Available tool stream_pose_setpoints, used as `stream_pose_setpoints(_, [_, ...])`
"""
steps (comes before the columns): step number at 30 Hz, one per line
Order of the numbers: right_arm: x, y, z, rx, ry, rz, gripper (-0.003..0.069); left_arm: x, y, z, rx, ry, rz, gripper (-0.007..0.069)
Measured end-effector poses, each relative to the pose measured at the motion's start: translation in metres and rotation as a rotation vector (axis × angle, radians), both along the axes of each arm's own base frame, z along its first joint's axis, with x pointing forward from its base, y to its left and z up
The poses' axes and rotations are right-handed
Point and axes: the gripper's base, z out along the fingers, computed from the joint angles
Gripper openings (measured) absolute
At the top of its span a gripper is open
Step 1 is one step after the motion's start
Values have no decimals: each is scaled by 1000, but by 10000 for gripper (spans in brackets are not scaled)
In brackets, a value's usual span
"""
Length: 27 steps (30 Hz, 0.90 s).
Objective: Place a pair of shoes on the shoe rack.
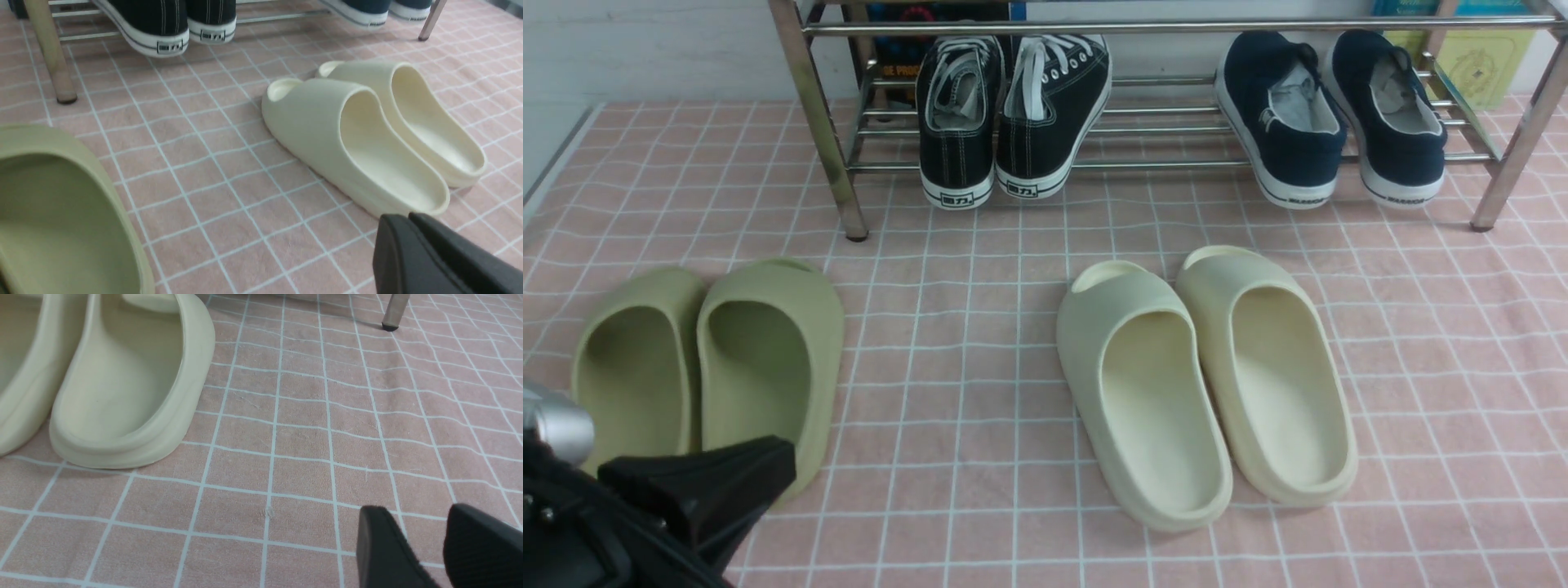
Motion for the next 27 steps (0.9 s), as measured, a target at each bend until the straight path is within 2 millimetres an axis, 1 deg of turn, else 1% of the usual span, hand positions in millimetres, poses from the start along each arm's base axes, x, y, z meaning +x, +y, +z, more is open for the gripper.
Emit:
stream_pose_setpoints(2, [0, 0, 0, 0, 0, 0, 243, 0, 0, -12, 19, 34, 0, 46])
stream_pose_setpoints(5, [0, 0, 0, 0, 0, 0, 243, 0, 0, -17, 27, 49, 0, 49])
stream_pose_setpoints(8, [0, 0, 0, 0, 0, 0, 243, -3, 3, -22, 6, 9, 17, 54])
stream_pose_setpoints(10, [0, 0, 0, 0, 0, 0, 243, -6, 7, -25, -29, -58, 38, 55])
stream_pose_setpoints(13, [0, 0, 0, 0, 0, 0, 243, -12, 16, -23, -122, -235, 92, 55])
stream_pose_setpoints(14, [0, 0, 0, 0, 0, 0, 243, -12, 16, -23, -123, -235, 92, 55])
stream_pose_setpoints(15, [0, 0, 0, 0, 0, 0, 243, -16, 21, -21, -168, -322, 118, 55])
stream_pose_setpoints(16, [0, 0, 0, 0, 0, 0, 243, -17, 23, -21, -183, -350, 130, 56])
stream_pose_setpoints(17, [0, 0, 0, 0, 0, 0, 243, -20, 28, -21, -207, -420, 164, 58])
stream_pose_setpoints(18, [0, 0, 0, 0, 0, 0, 243, -23, 32, -24, -206, -482, 202, 59])
stream_pose_setpoints(19, [0, 0, 0, 0, 0, 0, 243, -23, 32, -25, -203, -484, 201, 59])
stream_pose_setpoints(22, [0, 0, 0, 0, 0, 0, 243, -29, 41, -35, -92, -628, 291, 62])
stream_pose_setpoints(24, [0, 0, 0, 0, 0, 0, 243, -31, 42, -38, -55, -659, 312, 62])
stream_pose_setpoints(25, [0, 0, 0, 0, 0, 0, 243, -35, 45, -39, 0, -711, 356, 62])
stream_pose_setpoints(27, [0, 0, 0, 0, 0, 0, 243, -39, 47, -41, 20, -717, 386, 62])
